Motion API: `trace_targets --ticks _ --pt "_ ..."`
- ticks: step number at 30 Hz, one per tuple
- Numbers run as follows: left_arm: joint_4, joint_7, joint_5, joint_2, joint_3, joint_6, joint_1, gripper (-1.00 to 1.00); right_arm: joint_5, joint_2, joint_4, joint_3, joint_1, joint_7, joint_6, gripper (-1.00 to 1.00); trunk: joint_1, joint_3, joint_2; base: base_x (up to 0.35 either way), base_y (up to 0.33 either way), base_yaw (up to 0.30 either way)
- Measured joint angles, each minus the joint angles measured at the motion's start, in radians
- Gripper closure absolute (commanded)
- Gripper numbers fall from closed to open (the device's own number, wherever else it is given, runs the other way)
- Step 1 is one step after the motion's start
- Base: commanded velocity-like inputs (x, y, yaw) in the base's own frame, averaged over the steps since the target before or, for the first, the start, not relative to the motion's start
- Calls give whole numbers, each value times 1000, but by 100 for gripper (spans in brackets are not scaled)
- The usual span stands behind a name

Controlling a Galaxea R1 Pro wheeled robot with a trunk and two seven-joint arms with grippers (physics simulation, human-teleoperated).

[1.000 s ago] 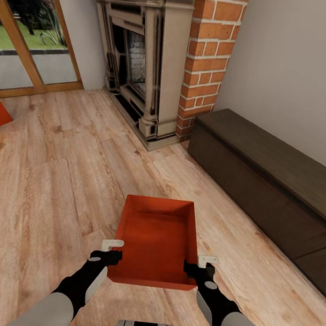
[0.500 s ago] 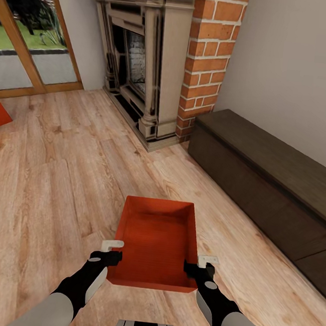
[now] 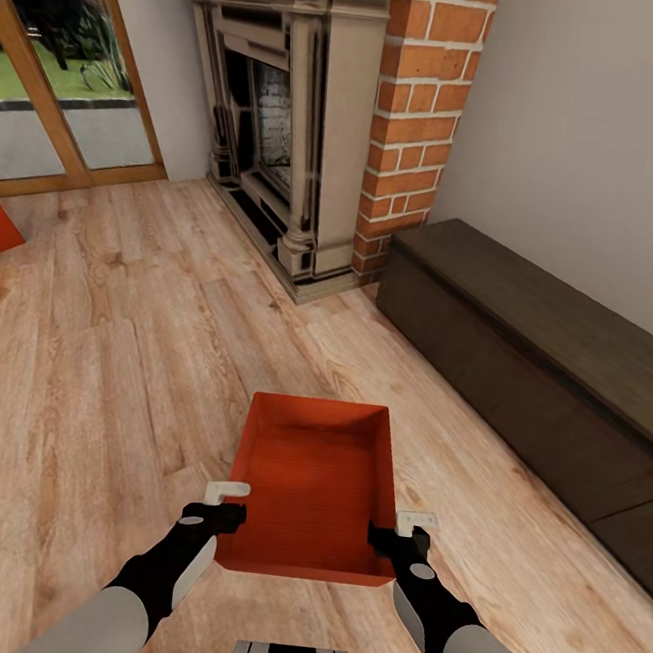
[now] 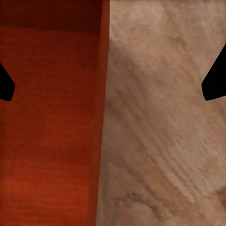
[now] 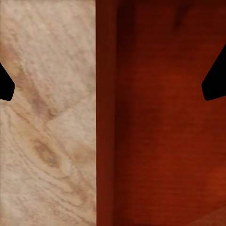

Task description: Move the two storage containers from the living room to the garage. In the garage, place one container on the floor and stack the other container on top of it (either order is fine).

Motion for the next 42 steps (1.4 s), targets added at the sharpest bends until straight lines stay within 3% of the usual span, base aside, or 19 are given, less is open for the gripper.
trace_targets --ticks 42 --pt "-1 0 7 -1 1 -1 0 -100 -3 -3 0 -1 0 0 1 -100 0 0 0 17 0 0"
